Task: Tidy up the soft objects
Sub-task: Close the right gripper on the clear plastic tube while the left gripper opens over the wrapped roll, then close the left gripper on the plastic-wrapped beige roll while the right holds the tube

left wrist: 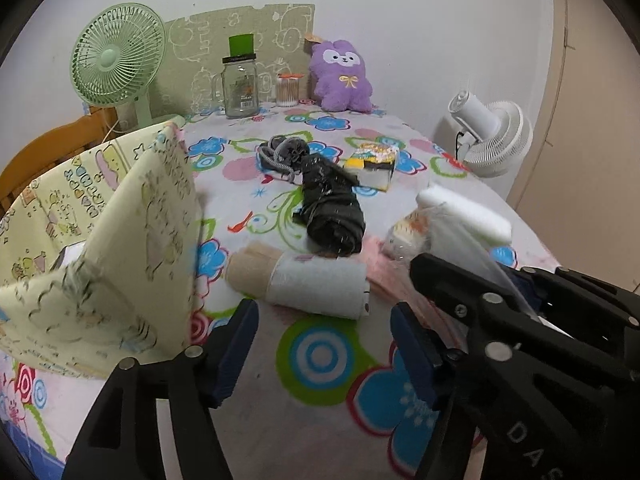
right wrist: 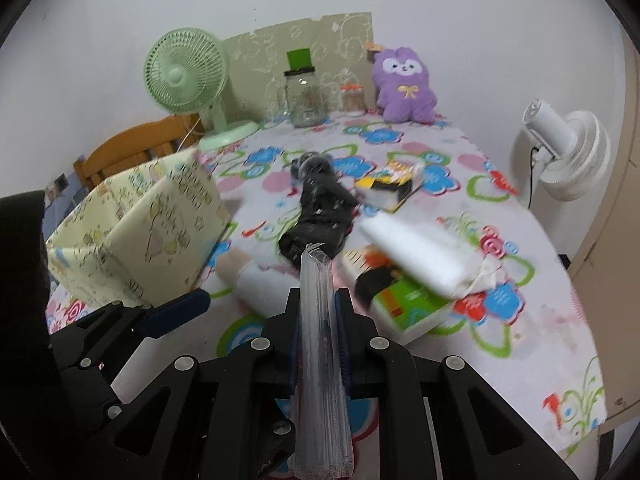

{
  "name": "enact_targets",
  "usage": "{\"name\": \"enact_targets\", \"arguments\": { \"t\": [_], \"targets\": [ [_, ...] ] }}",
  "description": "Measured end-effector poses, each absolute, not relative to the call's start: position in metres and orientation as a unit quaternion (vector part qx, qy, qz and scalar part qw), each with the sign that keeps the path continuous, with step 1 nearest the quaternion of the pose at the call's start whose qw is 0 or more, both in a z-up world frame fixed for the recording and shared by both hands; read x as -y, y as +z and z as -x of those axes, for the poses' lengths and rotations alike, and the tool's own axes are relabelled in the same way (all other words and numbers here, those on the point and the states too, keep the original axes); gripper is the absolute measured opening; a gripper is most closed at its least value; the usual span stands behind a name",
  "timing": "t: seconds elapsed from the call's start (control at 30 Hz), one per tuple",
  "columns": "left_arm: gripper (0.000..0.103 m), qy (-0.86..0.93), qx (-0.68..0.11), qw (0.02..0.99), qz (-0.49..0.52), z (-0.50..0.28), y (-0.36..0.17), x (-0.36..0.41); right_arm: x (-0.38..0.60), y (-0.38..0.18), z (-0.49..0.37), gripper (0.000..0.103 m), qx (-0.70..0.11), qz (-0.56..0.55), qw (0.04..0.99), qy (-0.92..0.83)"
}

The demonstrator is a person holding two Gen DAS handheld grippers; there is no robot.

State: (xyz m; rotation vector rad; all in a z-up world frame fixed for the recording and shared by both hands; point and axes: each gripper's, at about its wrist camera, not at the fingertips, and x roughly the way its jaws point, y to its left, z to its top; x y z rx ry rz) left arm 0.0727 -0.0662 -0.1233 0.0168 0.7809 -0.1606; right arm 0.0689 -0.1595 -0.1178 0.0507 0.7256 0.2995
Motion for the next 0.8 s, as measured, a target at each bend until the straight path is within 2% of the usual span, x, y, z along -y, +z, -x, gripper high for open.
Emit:
{"name": "enact_targets", "arguments": {
  "t": [0.4,0.6,0.63,0.7,0.8],
  "targets": [
    [0.075,-0.046,-0.407,0.912,-0.007,-0.102,-0.131,0.077,0.173,-0.119,-0.098,0.019,-0.353,-0.038,0.927,0.122],
    [0.068,-0.043,-0.409,0.912,-0.007,-0.105,-0.137,0.081,0.176,-0.123,-0.102,0.019,-0.357,-0.036,0.926,0.115],
    [0.065,-0.045,-0.410,0.911,-0.003,-0.105,-0.137,0.081,0.176,-0.123,-0.102,0.019,-0.357,-0.036,0.926,0.116],
    [0.052,-0.050,-0.413,0.910,0.004,-0.106,-0.137,0.080,0.176,-0.123,-0.102,0.019,-0.357,-0.037,0.926,0.118],
    [0.043,-0.052,-0.416,0.908,-0.003,-0.106,-0.138,0.081,0.176,-0.124,-0.103,0.019,-0.359,-0.039,0.925,0.121]
  ]
}}
